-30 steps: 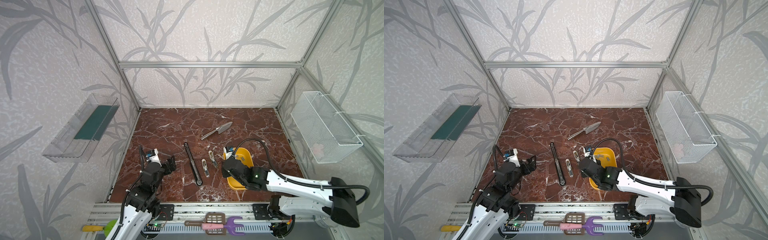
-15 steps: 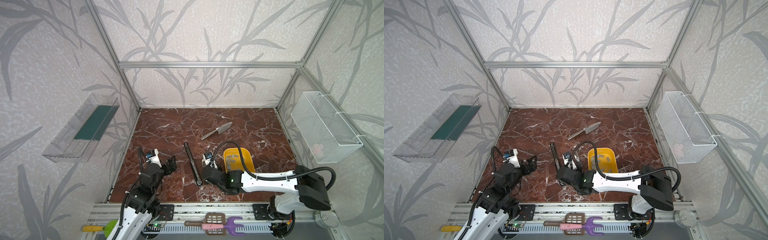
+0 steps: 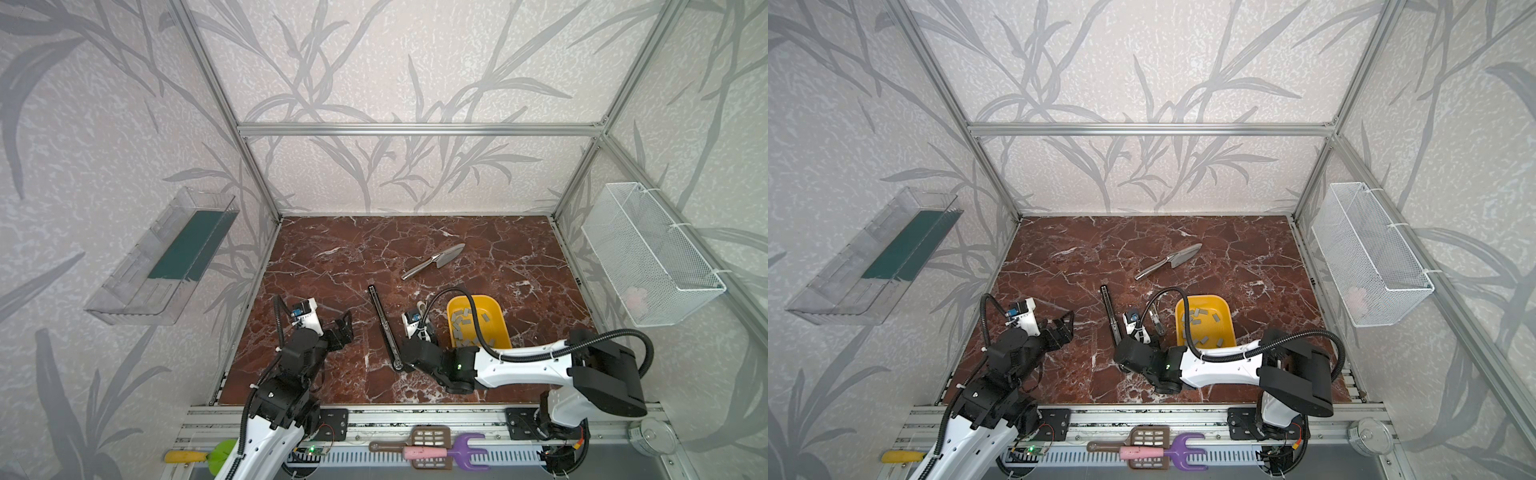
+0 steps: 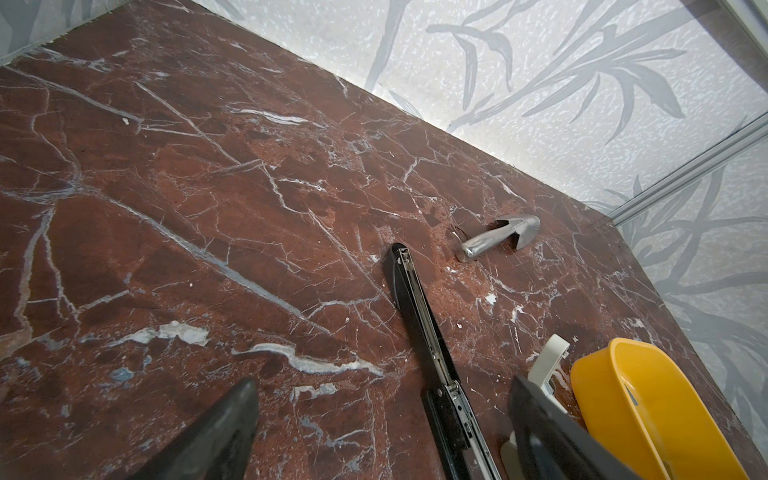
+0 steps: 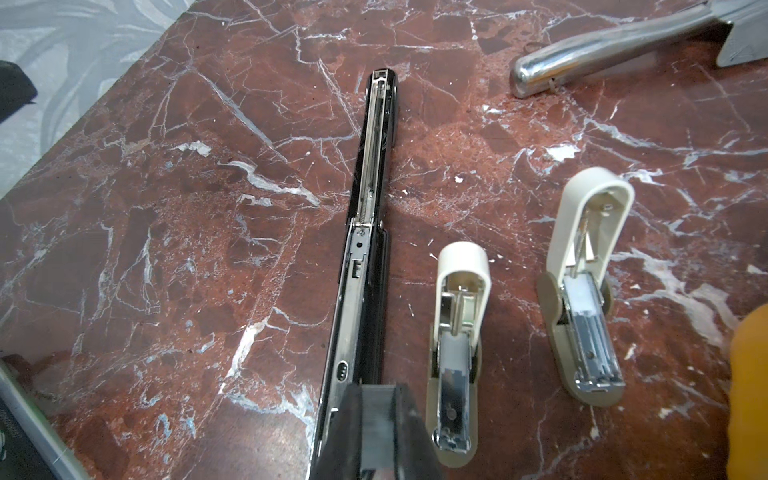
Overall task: Load the staples into the stapler
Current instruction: 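Lift the staple strip with the right gripper toward the opened black stapler, then align the held staple strip above the black stapler's open channel with the right gripper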
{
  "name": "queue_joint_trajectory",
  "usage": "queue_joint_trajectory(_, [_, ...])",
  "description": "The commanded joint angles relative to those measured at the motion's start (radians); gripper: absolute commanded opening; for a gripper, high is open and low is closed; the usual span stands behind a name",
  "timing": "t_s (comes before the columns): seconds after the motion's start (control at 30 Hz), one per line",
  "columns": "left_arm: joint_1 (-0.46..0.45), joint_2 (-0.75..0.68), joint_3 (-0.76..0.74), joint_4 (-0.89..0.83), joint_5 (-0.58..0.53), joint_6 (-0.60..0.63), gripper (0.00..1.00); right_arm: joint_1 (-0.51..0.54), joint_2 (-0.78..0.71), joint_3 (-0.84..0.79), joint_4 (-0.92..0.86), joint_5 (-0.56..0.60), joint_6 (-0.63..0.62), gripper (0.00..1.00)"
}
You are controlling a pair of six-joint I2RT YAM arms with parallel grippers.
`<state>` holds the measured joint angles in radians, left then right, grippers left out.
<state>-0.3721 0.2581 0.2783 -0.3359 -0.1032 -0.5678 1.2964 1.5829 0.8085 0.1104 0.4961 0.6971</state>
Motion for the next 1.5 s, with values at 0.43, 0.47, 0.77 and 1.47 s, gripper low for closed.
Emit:
queue_joint_trajectory(0.43, [-0.003,-0.020,-0.011,0.012,-0.009,0.012,0.94,0.018,0.040,0.003,0.126,0.027,-0.040,0.14])
queue_joint_trajectory(0.47, [-0.002,-0.022,-0.012,0.009,-0.009,0.011,0.94,0.029,0.044,0.012,0.102,0.041,-0.028,0.14])
queue_joint_trajectory(0.77, [-0.003,-0.041,-0.015,0.005,0.002,0.012,0.95,0.076,0.082,0.086,-0.028,0.102,-0.003,0.14])
queue_joint_trajectory(1.47, [-0.003,-0.046,-0.016,0.003,0.002,0.012,0.95,0.064,0.101,0.066,0.020,0.134,-0.051,0.16])
